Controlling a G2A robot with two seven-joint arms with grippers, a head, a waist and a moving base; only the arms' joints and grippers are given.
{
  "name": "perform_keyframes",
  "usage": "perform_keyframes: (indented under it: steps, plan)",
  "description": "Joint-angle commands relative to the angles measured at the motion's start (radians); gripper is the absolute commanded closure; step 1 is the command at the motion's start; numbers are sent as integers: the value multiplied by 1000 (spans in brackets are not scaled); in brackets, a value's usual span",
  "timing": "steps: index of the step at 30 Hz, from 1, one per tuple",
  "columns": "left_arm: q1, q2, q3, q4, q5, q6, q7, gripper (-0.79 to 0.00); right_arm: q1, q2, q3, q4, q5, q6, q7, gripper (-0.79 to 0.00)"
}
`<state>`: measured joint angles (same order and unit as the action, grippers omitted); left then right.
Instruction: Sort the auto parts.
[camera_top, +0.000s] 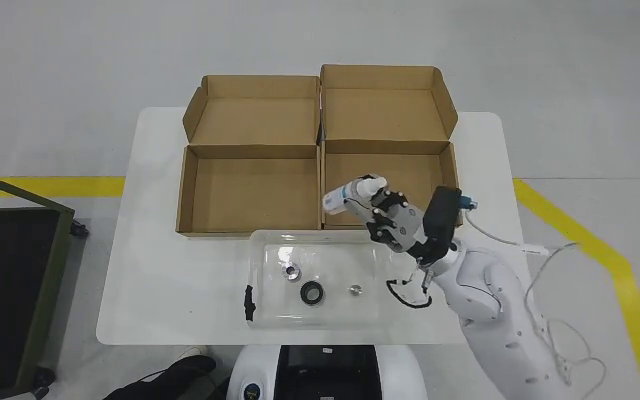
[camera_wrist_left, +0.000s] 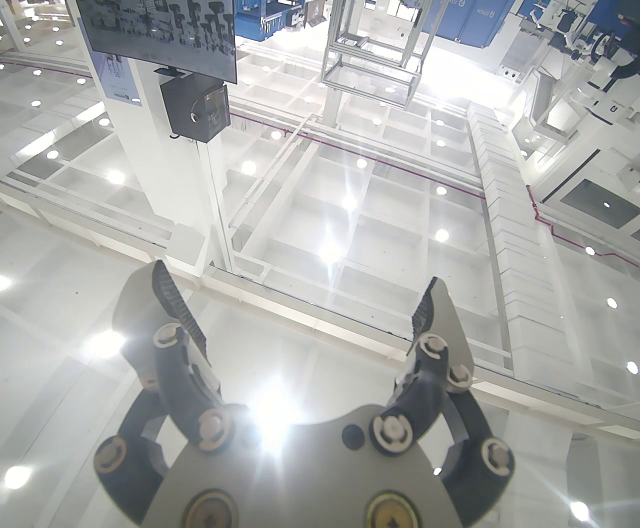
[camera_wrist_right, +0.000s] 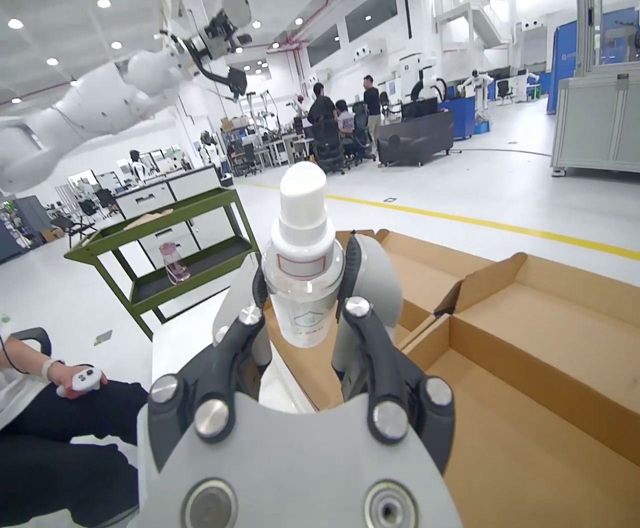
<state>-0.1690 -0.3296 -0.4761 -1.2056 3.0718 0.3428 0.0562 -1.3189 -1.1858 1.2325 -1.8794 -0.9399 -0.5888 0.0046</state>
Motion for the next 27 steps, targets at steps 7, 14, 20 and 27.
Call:
perform_keyframes:
  steps: [7,14,20,27]
  plan:
    - [0,0,0,0,0,0,0,-785,20,-4,-32,91,-105,44,4,0]
    - [0,0,0,0,0,0,0,-785,61,-7,-35,167,-171,105,24,0]
    - [0,0,0,0,0,0,0,-785,111,-10,-39,212,-216,136,57,0]
    - [0,0,0,0,0,0,0,-785,192,-20,-73,290,-226,151,110,0]
